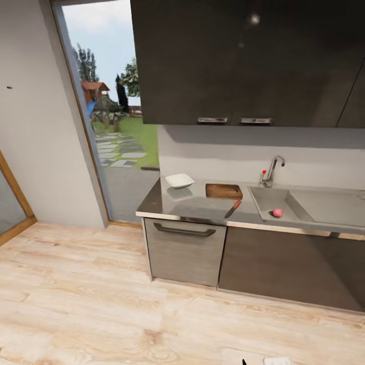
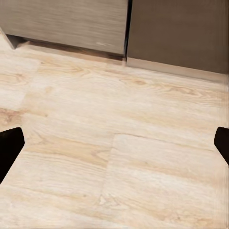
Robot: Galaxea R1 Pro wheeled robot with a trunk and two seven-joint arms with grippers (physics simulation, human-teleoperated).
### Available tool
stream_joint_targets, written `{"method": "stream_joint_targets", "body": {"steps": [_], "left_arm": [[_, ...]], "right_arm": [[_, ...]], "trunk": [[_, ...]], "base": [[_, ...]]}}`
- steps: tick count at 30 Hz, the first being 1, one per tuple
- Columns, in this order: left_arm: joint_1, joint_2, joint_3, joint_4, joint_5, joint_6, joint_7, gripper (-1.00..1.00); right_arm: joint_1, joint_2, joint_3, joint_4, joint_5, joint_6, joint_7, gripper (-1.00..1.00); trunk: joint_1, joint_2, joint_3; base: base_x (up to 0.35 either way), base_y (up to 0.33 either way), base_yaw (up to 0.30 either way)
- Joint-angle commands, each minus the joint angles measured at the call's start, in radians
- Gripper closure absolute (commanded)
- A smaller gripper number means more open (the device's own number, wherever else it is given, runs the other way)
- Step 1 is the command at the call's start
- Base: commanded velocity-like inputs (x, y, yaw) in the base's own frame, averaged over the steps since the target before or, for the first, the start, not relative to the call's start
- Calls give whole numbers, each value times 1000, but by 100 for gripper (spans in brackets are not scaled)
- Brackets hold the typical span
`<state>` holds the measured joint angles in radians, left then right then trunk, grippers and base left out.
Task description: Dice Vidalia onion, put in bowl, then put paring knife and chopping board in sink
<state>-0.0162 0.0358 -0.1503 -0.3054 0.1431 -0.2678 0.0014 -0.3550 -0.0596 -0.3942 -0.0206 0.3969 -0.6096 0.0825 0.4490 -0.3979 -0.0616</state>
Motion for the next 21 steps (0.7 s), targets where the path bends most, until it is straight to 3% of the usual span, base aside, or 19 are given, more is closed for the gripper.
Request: {"method": "stream_joint_targets", "body": {"steps": [1, 11, 21], "left_arm": [[-1, 1, -8, 0, 10, -4, 0, -100], [-1, 3, -9, 2, 10, -4, 0, -100], [-1, 2, -11, 3, 10, -5, 2, -100]], "right_arm": [[-1, 0, -9, 1, 0, -2, 9, -100], [-1, 1, -8, 1, 0, -2, 9, -100], [-1, 0, -9, 1, 0, -2, 8, -100]], "trunk": [[1, -2, -1], [1, -2, 13], [1, -2, 22]], "base": [[221, -246, -165], [206, -252, -148], [9, -278, -46]]}}
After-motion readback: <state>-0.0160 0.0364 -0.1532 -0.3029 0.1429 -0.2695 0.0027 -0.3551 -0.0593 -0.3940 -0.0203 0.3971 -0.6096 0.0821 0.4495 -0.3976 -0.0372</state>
